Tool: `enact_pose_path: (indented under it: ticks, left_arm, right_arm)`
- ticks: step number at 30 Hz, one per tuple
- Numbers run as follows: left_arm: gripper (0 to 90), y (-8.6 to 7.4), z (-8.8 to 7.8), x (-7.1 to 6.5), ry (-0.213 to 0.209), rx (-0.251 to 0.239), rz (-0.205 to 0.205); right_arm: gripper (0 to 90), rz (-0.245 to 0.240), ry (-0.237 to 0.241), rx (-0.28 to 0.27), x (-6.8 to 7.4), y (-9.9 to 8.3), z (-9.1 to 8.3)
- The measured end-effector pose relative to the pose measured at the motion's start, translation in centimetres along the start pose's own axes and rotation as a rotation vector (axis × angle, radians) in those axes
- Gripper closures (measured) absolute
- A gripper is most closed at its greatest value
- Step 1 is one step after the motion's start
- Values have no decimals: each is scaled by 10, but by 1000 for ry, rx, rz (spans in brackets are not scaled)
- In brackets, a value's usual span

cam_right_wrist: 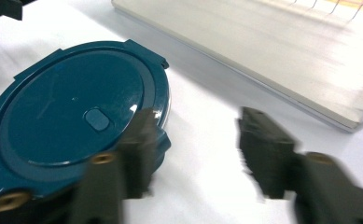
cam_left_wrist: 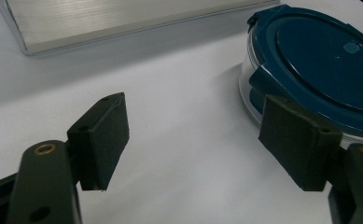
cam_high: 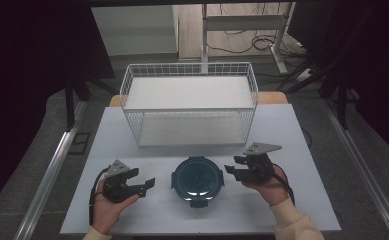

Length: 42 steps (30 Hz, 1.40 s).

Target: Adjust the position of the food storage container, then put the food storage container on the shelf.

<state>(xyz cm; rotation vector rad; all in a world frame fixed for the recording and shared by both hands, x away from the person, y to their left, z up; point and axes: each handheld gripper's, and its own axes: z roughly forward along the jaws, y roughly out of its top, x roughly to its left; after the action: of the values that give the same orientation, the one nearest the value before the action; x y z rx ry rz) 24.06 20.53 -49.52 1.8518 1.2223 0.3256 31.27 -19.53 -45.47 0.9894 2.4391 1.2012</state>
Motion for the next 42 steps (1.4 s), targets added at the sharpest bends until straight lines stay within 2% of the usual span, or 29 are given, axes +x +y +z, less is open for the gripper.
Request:
enact_pose_path:
  ticks: [2, 6, 9, 13, 17, 18, 20, 23, 25, 28, 33, 34, 42]
  left_arm:
    - [237, -1, 0, 1, 3, 6, 5]
    - [235, -2, 0, 1, 3, 10, 4]
    - [235, -2, -1, 1, 1, 11, 3]
    - [232, -2, 3, 2, 3, 26, -2]
    - [231, -1, 3, 1, 3, 31, -4]
    - [231, -1, 3, 1, -4, 31, -11]
    - [227, 1, 1, 2, -60, 25, -57]
    - [219, 5, 0, -2, -61, 23, -55]
    - [209, 7, 1, -6, -89, 24, -75]
    - [192, 10, 2, -9, -110, 31, -103]
    - [183, 15, 6, -16, -154, 36, -135]
    - [178, 16, 7, -17, -162, 40, -145]
    - [172, 20, 18, -24, -229, 73, -196]
  right_arm:
    - [364, 13, -8, -18, 0, -4, -5]
    - [292, 51, -3, -44, -3, -13, -15]
    - [275, 88, -4, -52, -5, -23, -20]
    - [256, 111, -7, -26, -11, -35, -21]
    - [244, 139, 7, -17, -14, -38, -19]
    - [238, 141, 10, -14, -14, -38, -19]
    - [210, 144, 4, -15, -13, -37, -19]
    - [196, 152, 5, -24, -12, -36, -20]
    - [198, 160, 11, -38, -10, -37, -20]
    - [216, 189, 30, -59, -7, -37, -22]
    - [218, 274, 87, -85, -2, -37, -23]
    - [212, 292, 103, -78, -1, -37, -22]
    - [178, 327, 140, -37, 4, -35, -13]
